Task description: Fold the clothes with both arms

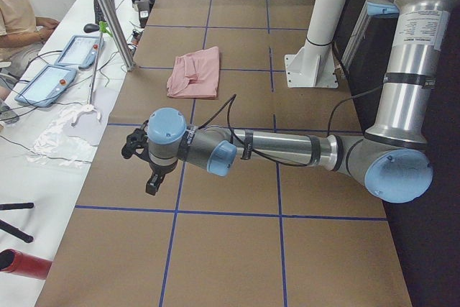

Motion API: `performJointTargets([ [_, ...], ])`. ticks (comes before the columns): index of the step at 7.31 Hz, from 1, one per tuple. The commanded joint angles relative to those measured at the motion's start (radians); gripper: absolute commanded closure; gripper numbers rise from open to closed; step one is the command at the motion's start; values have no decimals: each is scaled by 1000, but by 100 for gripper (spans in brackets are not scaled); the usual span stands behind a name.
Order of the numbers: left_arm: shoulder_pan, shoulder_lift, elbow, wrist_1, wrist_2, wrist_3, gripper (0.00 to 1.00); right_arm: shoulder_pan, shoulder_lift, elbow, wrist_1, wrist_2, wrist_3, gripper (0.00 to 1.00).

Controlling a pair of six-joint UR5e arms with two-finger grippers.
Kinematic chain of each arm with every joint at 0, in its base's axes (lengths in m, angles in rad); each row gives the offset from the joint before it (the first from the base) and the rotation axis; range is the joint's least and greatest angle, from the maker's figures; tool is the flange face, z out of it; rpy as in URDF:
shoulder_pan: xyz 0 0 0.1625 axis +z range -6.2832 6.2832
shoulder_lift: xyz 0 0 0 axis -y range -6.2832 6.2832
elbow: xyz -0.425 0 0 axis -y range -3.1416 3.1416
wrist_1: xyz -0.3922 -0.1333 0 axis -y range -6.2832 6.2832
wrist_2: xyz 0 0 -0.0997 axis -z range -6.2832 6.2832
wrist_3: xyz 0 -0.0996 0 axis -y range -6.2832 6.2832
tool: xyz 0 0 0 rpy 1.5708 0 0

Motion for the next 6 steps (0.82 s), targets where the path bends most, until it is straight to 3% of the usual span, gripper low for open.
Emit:
performJointTargets([
  [1,3,142,-102,72,65,79,0,1,-45,38,-4,8,-1,0],
  [5,26,222,-240,83,100,79,0,-27,-76,36,-2,2,-4,0],
  [6,29,213,-245,212,98,79,0,-39,-78,39,-1,-2,-4,0],
])
